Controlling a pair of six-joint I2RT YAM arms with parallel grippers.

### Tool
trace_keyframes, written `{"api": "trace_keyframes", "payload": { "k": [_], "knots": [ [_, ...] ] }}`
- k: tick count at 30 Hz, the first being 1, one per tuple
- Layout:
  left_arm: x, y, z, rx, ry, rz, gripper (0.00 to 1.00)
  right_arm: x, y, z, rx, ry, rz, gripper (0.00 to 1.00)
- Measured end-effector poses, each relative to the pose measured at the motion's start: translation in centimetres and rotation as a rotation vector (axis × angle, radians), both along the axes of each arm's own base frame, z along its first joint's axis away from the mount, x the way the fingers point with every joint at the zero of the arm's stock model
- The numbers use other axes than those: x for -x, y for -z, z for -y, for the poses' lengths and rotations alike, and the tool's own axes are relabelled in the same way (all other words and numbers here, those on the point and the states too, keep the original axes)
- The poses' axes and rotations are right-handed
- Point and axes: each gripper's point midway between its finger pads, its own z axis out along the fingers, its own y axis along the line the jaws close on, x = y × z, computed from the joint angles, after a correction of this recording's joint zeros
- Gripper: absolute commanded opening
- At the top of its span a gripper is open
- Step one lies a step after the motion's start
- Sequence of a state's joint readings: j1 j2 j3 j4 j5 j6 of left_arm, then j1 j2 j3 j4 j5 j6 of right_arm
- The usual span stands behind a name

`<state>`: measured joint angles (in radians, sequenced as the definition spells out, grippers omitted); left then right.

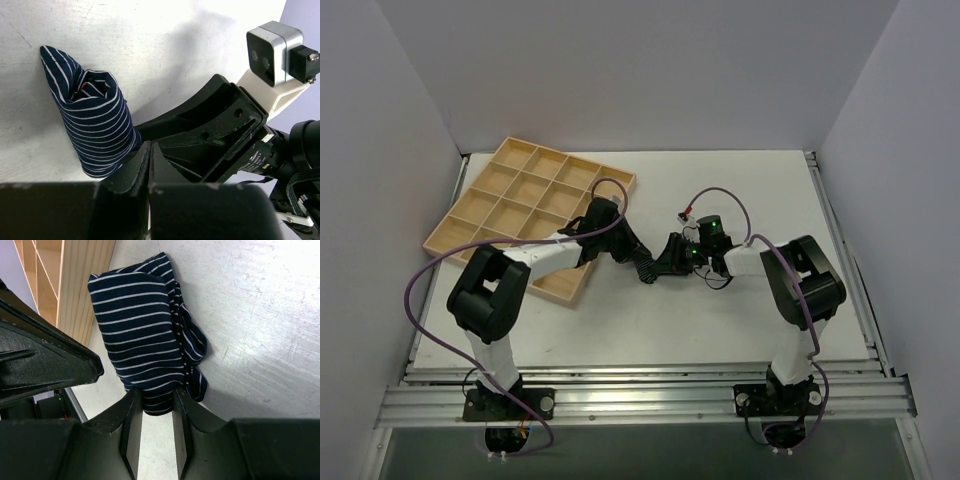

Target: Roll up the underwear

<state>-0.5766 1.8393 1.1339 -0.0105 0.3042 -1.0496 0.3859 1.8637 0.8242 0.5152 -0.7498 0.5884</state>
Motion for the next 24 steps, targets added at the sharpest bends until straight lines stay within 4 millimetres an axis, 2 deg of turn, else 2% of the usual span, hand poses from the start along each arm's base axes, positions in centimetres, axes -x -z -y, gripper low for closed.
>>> {"api": "trace_keyframes", "payload": {
  "k": [4,10,18,24],
  "knots": [
    [-0.1,0.5,0.0,-0.013,0.017,0.017,0.03,0.0,0.0,0.0,-0.002,0.005,-0.006,0.02],
    [-0.4,3.1,0.6,-0.012,0.046,0.012,0.02,-0.1,0.1,0.3,-0.004,0.022,-0.021,0.04],
    [-0.6,3.5,1.3,0.012,0.082,0.054,0.02,-0.1,0.2,0.6,0.003,0.043,-0.028,0.20],
    [-0.5,3.6,1.4,0.022,0.092,0.081,0.02,-0.2,0.2,1.3,0.050,0.080,-0.021,0.14]
  ]
}}
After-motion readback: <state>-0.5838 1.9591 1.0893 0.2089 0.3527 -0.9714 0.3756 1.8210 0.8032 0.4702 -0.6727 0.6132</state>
